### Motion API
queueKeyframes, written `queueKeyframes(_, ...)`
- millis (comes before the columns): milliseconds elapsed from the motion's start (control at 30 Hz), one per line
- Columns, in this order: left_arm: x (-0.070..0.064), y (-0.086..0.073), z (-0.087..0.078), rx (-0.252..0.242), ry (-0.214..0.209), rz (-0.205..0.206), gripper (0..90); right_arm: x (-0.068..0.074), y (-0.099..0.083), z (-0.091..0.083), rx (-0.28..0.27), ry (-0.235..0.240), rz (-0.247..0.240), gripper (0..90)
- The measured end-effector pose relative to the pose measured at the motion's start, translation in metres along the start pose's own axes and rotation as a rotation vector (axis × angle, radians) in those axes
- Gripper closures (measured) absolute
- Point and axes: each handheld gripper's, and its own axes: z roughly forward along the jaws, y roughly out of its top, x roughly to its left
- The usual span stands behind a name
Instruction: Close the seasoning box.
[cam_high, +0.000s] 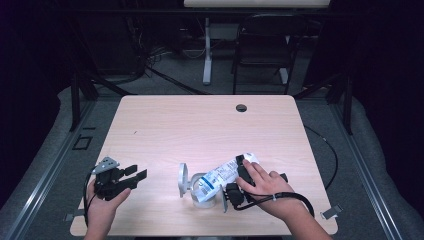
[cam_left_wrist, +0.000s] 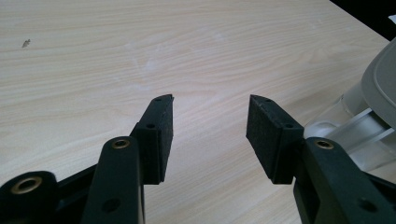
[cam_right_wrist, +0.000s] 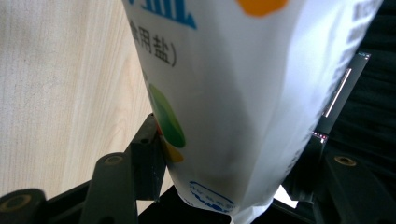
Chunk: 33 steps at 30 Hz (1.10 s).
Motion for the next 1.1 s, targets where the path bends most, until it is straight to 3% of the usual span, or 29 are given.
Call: queueKeyframes(1100,0.0015,-0.0012,0.0004,0.007,0.003,-0.008,51.6,-0.0010,0.0004,-0.0001,-0.003,-0.007,-0.023,43.6)
